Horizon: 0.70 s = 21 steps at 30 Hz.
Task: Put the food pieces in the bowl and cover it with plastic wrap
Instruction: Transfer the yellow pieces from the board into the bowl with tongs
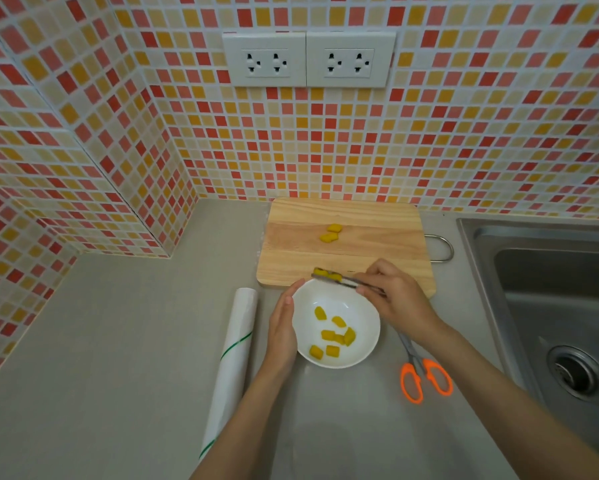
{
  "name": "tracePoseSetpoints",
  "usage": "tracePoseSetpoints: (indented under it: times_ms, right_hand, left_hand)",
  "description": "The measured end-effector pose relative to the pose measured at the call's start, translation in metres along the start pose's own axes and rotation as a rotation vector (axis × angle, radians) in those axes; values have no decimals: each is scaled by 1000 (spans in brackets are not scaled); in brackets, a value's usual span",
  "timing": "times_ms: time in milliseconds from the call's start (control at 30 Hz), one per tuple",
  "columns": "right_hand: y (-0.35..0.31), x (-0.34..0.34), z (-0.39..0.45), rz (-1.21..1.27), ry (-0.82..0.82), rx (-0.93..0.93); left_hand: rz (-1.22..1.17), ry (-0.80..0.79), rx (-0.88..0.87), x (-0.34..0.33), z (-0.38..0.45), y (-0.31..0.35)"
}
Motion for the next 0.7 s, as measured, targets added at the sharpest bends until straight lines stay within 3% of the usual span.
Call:
tracePoseSetpoints:
  times_ms: [100, 233, 367, 467, 700]
  right_hand:
    - [0, -1, -17, -40, -66, 9]
    - [17, 9, -14, -6, 9, -30]
    - [53, 13, 10, -52, 128, -196]
    - [72, 5, 33, -82, 118, -300]
    - [69, -20, 79, -112, 63, -268]
  left_hand:
    - [19, -7, -14, -1, -1, 3]
    - [25, -21, -22, -1, -3, 5]
    - [28, -23, -25, -2, -4, 6]
    - [17, -18, -25, -1, -4, 5]
    - [1, 4, 3, 1, -3, 0]
Point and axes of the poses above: each hand's wrist, its own z-axis towards the middle knuckle, its own x-axis out of the back of the hand, y = z × x, the point moved 9 cm from there along z, towards the middle knuckle, and after that the axes turned 1 degree about -z, right-handed, at the moved point
